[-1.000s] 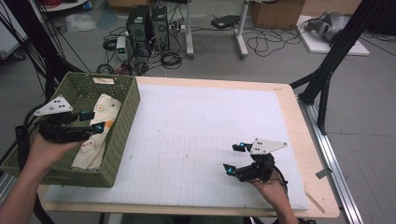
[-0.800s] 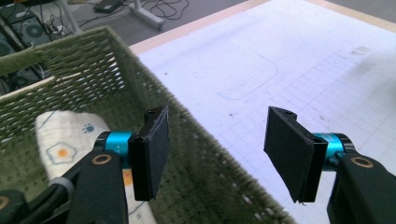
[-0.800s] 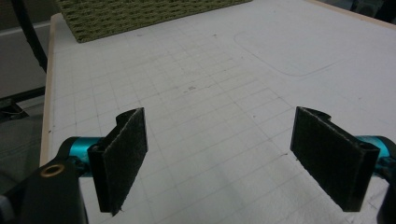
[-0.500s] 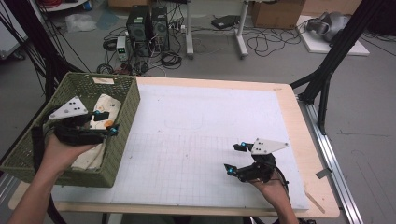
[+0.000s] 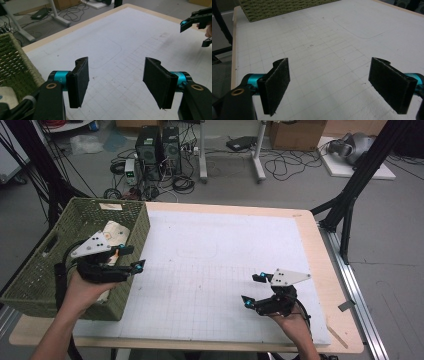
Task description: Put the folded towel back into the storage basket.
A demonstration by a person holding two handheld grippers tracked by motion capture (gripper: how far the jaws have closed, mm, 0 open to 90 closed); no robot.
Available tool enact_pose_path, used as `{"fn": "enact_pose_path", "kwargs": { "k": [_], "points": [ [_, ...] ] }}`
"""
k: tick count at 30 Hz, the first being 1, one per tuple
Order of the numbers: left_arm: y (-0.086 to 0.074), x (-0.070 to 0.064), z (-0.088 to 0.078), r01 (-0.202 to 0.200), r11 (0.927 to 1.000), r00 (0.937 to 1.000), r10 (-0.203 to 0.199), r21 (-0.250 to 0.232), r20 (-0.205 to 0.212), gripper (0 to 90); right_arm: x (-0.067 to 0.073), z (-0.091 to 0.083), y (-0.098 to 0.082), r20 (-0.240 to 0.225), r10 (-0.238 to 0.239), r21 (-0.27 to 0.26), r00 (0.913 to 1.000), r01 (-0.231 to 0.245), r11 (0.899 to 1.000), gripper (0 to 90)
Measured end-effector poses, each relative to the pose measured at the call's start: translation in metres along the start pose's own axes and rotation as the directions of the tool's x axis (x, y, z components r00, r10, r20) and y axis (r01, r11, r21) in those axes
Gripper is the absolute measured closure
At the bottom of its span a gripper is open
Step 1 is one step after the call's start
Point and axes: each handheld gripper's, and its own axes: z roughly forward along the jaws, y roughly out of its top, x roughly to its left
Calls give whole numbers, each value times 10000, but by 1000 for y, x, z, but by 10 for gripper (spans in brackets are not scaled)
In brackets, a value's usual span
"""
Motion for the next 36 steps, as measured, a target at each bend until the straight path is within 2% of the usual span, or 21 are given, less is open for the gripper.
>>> {"fn": "enact_pose_path", "kwargs": {
  "k": [8, 17, 22, 27, 32, 36],
  "points": [
    [-1, -13, 10, -74, 9993, 9999, 78, -376, 109, 372, 2, 0, 2, 21, -49, 2, 10000, 49, 10000, 166],
    [-3, -28, 24, -265, 9990, 9990, 278, -368, 359, 363, 3, 0, 2, 44, -50, 8, 10000, 50, 10000, 164],
    [-7, -37, 33, -218, 9985, 9984, 243, -502, 501, 360, 3, -1, 1, 77, -57, 23, 10000, 56, 10000, 164],
    [-13, -45, 40, -242, 9988, 9980, 266, -431, 565, 358, 2, 0, 0, 88, -57, 67, 9999, 56, 10000, 164],
    [-12, -60, 45, -749, 9966, 9946, 771, -335, 695, 348, 2, 0, 0, 101, -38, 80, 9999, 37, 10000, 163],
    [-16, -64, 52, -566, 9979, 9951, 588, -305, 790, 346, 3, 1, 0, 123, -110, 96, 9999, 108, 9999, 164]
  ]
}}
